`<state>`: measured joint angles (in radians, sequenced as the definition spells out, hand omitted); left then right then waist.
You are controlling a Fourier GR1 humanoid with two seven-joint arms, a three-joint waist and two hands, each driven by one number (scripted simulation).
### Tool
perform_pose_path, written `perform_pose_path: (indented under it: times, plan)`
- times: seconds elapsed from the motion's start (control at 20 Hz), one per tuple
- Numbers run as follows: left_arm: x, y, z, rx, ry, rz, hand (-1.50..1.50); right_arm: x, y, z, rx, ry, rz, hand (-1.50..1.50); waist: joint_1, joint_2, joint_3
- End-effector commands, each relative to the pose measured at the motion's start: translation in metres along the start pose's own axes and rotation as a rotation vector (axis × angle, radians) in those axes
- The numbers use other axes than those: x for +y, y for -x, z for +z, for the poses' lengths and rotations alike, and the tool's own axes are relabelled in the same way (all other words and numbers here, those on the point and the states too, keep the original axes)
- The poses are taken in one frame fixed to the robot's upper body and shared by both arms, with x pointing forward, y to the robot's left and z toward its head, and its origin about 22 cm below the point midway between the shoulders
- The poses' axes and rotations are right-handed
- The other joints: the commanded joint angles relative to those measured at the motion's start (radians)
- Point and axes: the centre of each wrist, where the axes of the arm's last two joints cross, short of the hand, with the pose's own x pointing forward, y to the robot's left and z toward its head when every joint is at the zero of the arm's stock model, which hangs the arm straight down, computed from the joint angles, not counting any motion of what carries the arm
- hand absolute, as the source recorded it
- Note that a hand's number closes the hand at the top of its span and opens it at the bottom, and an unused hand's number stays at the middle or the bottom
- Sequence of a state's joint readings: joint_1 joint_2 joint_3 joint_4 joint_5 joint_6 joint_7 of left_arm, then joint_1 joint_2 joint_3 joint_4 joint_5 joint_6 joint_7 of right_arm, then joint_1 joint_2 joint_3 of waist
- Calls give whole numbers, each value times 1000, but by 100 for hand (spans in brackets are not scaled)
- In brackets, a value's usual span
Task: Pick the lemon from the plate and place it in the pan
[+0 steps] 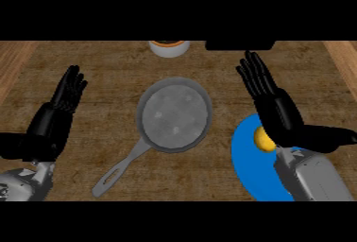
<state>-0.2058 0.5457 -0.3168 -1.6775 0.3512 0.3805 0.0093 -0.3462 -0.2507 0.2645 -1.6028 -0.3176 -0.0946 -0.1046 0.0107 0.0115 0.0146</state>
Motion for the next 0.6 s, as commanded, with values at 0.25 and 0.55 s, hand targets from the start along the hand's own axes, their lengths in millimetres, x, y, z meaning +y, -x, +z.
perform_pose_path:
  times: [0.25,0.55]
  plan:
    - [93,59,27,447,-271,-283,0,-73,-13,3,-4,299,131,-150,-11,-3,-13]
    - [94,80,48,535,-298,-251,0,-100,29,71,46,979,262,150,-81,-12,-11]
